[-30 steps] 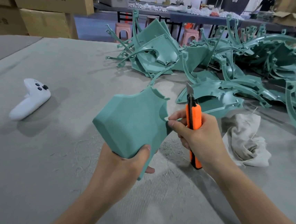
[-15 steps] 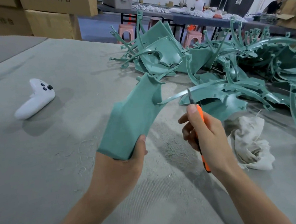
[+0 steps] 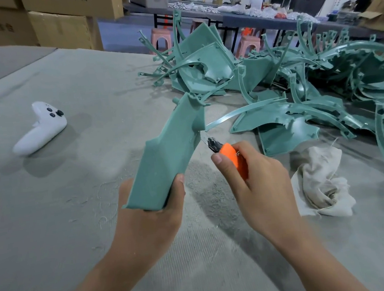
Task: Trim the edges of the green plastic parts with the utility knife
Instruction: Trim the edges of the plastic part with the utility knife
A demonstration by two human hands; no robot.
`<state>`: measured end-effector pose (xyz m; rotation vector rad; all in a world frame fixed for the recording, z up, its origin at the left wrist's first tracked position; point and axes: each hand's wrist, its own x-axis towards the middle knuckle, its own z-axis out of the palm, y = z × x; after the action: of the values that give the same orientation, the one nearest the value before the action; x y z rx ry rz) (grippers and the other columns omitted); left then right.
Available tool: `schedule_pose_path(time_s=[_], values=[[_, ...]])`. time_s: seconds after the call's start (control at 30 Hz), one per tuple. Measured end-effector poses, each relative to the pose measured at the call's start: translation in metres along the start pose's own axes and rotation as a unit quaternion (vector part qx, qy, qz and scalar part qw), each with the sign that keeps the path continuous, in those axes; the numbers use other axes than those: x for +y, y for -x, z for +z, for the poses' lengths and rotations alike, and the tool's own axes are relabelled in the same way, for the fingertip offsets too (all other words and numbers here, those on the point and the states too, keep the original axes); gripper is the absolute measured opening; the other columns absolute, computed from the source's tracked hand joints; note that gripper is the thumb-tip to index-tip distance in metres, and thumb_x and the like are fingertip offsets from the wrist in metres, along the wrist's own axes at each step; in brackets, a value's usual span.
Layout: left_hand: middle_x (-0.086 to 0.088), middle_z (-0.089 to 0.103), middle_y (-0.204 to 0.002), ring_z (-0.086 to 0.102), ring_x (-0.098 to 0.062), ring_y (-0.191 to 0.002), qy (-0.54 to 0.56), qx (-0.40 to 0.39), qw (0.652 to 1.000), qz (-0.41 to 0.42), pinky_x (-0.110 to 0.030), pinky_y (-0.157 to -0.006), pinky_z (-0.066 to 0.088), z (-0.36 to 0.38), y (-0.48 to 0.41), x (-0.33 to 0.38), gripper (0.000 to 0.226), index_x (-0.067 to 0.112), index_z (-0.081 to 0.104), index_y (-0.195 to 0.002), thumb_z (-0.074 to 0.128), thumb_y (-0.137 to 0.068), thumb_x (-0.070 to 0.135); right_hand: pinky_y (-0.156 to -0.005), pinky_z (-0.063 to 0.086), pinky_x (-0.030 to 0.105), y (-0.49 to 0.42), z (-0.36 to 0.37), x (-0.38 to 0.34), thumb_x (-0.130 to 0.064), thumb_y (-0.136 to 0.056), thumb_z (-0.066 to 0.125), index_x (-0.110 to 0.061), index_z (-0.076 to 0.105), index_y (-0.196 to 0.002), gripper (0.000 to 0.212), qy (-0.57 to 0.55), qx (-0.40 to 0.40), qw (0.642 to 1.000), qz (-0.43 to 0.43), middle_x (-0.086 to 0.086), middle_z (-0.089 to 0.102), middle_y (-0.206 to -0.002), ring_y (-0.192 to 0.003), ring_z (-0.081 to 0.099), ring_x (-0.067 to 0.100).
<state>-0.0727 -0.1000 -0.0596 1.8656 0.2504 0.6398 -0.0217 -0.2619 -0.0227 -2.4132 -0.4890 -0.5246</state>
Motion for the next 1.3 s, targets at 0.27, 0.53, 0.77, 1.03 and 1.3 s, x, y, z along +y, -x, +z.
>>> schedule_pose_path(time_s=[0.27, 0.53, 0.77, 1.03, 1.3], values=[[0.0, 0.071, -0.067, 0.058, -0.004, -0.092, -0.024, 0.009, 0.999, 0.044, 0.005, -0.07, 0.035, 0.001, 0.0, -0.001, 0.041, 0.013, 0.068, -0.075, 0.051, -0.081, 0.05, -0.051, 0.032, 0.035, 0.001, 0.001, -0.003, -0.069, -0.094, 0.031, -0.028, 0.047, -0.086, 0.046, 0.042, 0.008, 0.999, 0.003, -0.01, 0.041, -0.057, -0.054, 0.046, 0.013], [-0.007, 0.069, -0.064, 0.058, 0.011, -0.073, -0.005, 0.023, 0.999, 0.037, 0.004, -0.067, 0.037, 0.0, 0.001, 0.009, 0.03, 0.006, 0.066, -0.072, 0.058, -0.08, 0.035, -0.051, 0.033, 0.034, 0.001, 0.002, -0.003, -0.069, -0.095, 0.033, -0.026, 0.049, -0.085, 0.046, 0.016, 0.018, 1.0, -0.003, -0.01, 0.04, -0.057, -0.053, 0.045, 0.013], [-0.03, 0.063, -0.067, 0.048, -0.002, -0.065, 0.008, 0.023, 0.999, 0.039, 0.004, -0.063, 0.035, 0.0, 0.001, 0.018, 0.048, -0.014, 0.061, -0.068, 0.071, -0.083, 0.031, -0.051, 0.031, 0.034, 0.001, 0.001, -0.003, -0.069, -0.093, 0.033, -0.028, 0.047, -0.085, 0.044, 0.03, 0.011, 1.0, 0.0, -0.01, 0.04, -0.057, -0.054, 0.045, 0.013], [-0.026, 0.063, -0.062, 0.05, 0.0, -0.067, -0.011, 0.031, 0.998, 0.051, 0.003, -0.061, 0.036, 0.002, -0.001, 0.017, 0.038, -0.01, 0.061, -0.065, 0.062, -0.077, 0.026, -0.052, 0.037, 0.036, 0.0, 0.001, -0.001, -0.068, -0.093, 0.034, -0.026, 0.05, -0.086, 0.046, 0.036, 0.01, 0.999, 0.001, -0.009, 0.042, -0.058, -0.055, 0.047, 0.017], [0.005, 0.065, -0.056, 0.054, 0.022, -0.074, -0.051, 0.018, 0.997, 0.064, 0.004, -0.066, 0.037, -0.001, 0.001, 0.014, 0.026, 0.008, 0.065, -0.069, 0.058, -0.081, 0.03, -0.05, 0.034, 0.035, 0.0, 0.0, -0.001, -0.067, -0.094, 0.036, -0.025, 0.049, -0.084, 0.045, 0.042, 0.005, 0.999, -0.005, -0.01, 0.039, -0.056, -0.053, 0.045, 0.014]])
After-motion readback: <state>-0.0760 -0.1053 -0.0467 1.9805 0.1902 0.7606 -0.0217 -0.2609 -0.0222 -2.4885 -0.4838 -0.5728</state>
